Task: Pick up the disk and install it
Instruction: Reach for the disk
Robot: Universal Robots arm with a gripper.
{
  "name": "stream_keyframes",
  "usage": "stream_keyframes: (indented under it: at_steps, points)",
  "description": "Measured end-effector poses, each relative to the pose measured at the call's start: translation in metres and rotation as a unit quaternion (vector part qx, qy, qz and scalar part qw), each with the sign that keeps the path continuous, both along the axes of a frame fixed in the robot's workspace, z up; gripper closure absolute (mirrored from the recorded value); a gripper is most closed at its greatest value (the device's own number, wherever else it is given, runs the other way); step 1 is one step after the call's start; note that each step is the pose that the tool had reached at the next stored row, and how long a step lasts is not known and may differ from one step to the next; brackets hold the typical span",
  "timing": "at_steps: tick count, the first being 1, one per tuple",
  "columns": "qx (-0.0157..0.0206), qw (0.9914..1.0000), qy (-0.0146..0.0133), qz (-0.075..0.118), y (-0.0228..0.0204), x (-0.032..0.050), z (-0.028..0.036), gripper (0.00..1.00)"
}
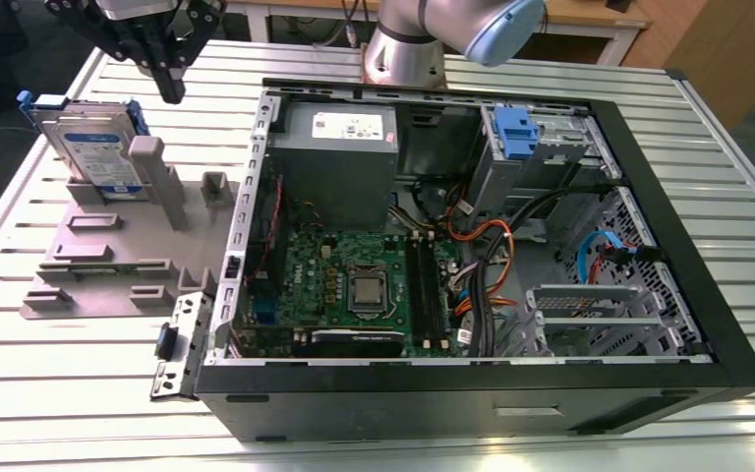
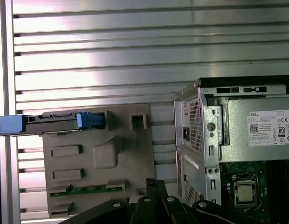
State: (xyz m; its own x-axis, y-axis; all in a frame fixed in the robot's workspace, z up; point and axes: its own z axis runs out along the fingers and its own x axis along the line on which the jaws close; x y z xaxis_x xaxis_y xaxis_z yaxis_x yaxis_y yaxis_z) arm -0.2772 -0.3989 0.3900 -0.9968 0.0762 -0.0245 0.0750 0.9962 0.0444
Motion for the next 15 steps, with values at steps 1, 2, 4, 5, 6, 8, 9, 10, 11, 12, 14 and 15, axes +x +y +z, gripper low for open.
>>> stream_keyframes:
  at_steps: [1,2,4,5,6,8,9,10,11,12,14,15]
  points:
    - [0.0,1.0,0.0,0.0,0.0,-0.0004,0.0,0.89]
    - [0.0,1.0,0.0,0.0,0.0,-0.0008,0.0,0.89]
    - [0.0,1.0,0.0,0.0,0.0,-0.0018,-0.0001,0.89]
    - [0.0,1.0,0.0,0.0,0.0,-0.0023,-0.0001,0.89]
    - [0.0,1.0,0.0,0.0,0.0,-0.0028,-0.0001,0.89]
    - [0.0,1.0,-0.0001,0.0,0.0,-0.0037,-0.0002,0.89]
    - [0.0,1.0,0.0,0.0,0.0,-0.0041,-0.0002,0.89]
    - [0.0,1.0,0.0,0.0,0.0,-0.0046,-0.0003,0.89]
    - [0.0,1.0,0.0,0.0,0.0,-0.0051,-0.0003,0.89]
    - [0.0,1.0,0.0,0.0,0.0,-0.0055,-0.0003,0.89]
    - [0.0,1.0,0.0,0.0,0.0,-0.0064,-0.0004,0.89]
    - [0.0,1.0,0.0,0.0,0.0,-0.0069,-0.0004,0.89]
